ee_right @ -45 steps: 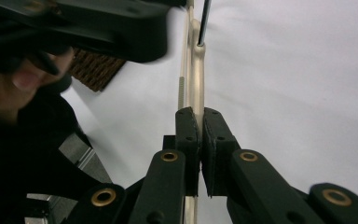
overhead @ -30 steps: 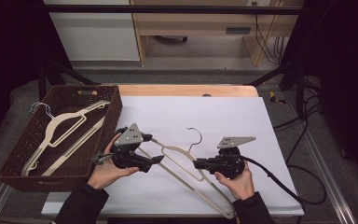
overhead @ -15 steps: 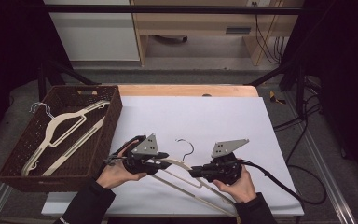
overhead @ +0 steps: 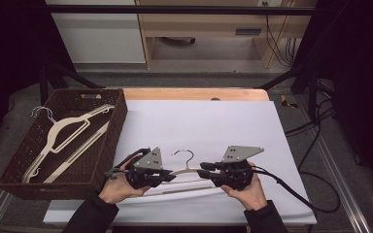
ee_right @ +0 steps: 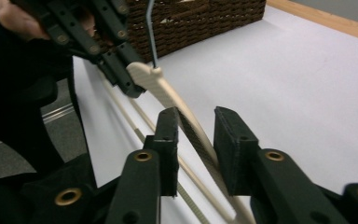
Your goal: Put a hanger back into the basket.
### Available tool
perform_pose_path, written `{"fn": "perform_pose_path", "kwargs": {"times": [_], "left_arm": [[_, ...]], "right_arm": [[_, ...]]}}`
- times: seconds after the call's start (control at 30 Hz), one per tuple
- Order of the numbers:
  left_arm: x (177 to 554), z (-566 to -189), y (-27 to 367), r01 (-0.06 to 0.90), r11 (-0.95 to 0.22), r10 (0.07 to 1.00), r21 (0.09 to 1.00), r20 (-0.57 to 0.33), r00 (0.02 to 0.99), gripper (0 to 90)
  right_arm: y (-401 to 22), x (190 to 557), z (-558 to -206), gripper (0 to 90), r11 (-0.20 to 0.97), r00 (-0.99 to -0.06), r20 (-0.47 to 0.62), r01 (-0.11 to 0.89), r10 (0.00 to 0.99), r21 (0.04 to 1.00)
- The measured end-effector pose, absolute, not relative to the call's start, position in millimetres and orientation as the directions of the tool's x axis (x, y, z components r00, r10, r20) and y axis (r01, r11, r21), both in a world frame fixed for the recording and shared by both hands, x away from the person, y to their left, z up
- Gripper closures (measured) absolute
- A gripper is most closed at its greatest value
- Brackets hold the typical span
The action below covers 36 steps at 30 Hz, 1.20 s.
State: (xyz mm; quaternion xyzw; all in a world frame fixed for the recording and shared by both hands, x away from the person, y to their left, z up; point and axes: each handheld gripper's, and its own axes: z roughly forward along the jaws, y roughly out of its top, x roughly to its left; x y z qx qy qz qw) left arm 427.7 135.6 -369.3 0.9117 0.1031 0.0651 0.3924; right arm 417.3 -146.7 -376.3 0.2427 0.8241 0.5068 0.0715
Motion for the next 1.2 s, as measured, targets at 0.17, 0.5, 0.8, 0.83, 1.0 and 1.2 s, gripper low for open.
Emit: {"fn": "perform_pose_path", "kwargs": {"times": [0.17, 0.5, 0.8, 0.83, 1.0, 1.2], "left_arm": [[425, -372, 139, 0.173, -0.636, 0.268, 0.752, 0.004, 0.963, 86.7], [429, -352, 167, 0.267, -0.515, 0.452, 0.815, -0.007, 0.892, 86.8], [433, -305, 193, 0.234, -0.446, 0.502, 0.864, 0.025, 0.864, 86.8], [434, -300, 196, 0.230, -0.438, 0.509, 0.869, 0.028, 0.860, 86.7], [445, -280, 215, 0.225, -0.405, 0.533, 0.886, 0.029, 0.846, 86.7], [456, -264, 242, 0.230, -0.397, 0.572, 0.889, 0.044, 0.819, 86.7]], "right_arm": [[-148, 418, -377, 65.8, 0.348, -0.856, 0.103, 0.312, 0.507, 0.884], [-194, 407, -372, 42.0, 0.220, -0.774, 0.100, 0.298, 0.625, 0.929], [-226, 404, -389, 17.4, 0.168, -0.675, 0.097, 0.317, 0.731, 0.933], [-228, 404, -391, 15.7, 0.160, -0.663, 0.101, 0.321, 0.742, 0.934], [-236, 405, -395, 11.6, 0.142, -0.630, 0.110, 0.334, 0.769, 0.932], [-246, 404, -395, 6.4, 0.119, -0.596, 0.110, 0.331, 0.795, 0.936]]}}
